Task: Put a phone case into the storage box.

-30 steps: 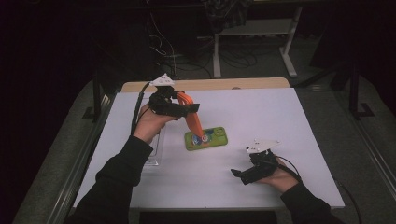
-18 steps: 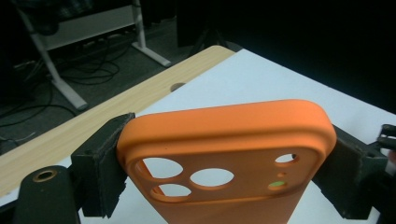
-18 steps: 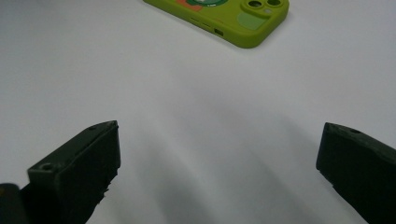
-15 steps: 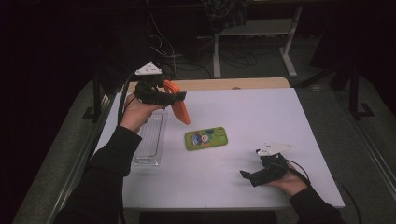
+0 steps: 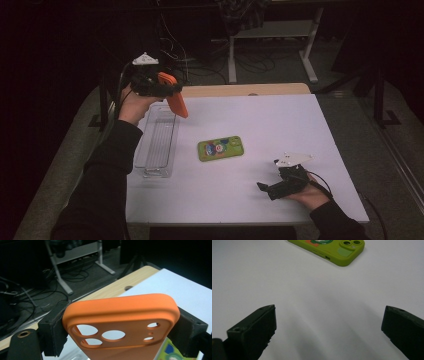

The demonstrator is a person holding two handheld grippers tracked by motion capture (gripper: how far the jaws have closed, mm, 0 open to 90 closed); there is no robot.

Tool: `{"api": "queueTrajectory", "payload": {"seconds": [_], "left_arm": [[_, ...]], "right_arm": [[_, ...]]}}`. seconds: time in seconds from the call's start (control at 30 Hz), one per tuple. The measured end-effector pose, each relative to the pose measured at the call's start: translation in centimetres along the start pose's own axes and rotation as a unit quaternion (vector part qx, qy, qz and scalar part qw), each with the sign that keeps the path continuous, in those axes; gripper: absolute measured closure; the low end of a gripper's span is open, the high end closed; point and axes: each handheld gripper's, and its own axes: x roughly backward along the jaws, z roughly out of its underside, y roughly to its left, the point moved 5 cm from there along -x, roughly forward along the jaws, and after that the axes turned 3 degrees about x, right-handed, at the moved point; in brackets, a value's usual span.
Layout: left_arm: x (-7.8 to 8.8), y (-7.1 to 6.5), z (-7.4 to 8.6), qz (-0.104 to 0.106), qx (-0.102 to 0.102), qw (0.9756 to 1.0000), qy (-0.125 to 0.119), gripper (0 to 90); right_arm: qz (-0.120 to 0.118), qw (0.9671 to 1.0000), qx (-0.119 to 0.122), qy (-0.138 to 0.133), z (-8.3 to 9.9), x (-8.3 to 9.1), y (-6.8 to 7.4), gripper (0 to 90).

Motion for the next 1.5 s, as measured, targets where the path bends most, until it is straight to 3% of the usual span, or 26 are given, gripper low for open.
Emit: {"api": "queueTrajectory", "payload": {"seconds": [0.23,0.4,0.6,0.73,1.1,1.3,1.5], "left_arm": [[-0.2,2.8,0.5,-0.044,0.012,0.9989,0.011,14.5],[-0.9,4.4,1.4,-0.077,0.022,0.9964,0.026,14.4],[-2.0,5.4,2.6,-0.100,0.032,0.9936,0.041,14.3],[-3.0,5.7,3.6,-0.115,0.026,0.9910,0.063,14.1],[-4.6,6.7,5.8,-0.127,0.042,0.9870,0.089,13.9],[-5.1,6.9,6.4,-0.130,0.056,0.9863,0.085,13.6],[-5.6,7.2,7.3,-0.146,0.048,0.9835,0.095,13.5]], "right_arm": [[-0.001,1.0000,0.001,0.003,0.1,0.0,-0.1,0.0],[-0.002,1.0000,-0.003,0.005,0.1,0.0,-0.1,0.0],[-0.004,1.0000,-0.007,0.007,0.1,0.0,-0.1,0.0],[-0.004,0.9999,-0.007,0.007,0.1,-0.1,-0.2,0.0],[-0.002,0.9999,-0.007,0.008,0.2,-0.1,-0.3,0.0],[-0.003,0.9999,-0.007,0.011,0.2,-0.2,-0.3,0.0],[-0.004,0.9999,-0.007,0.011,0.3,-0.2,-0.3,0.0]]}}
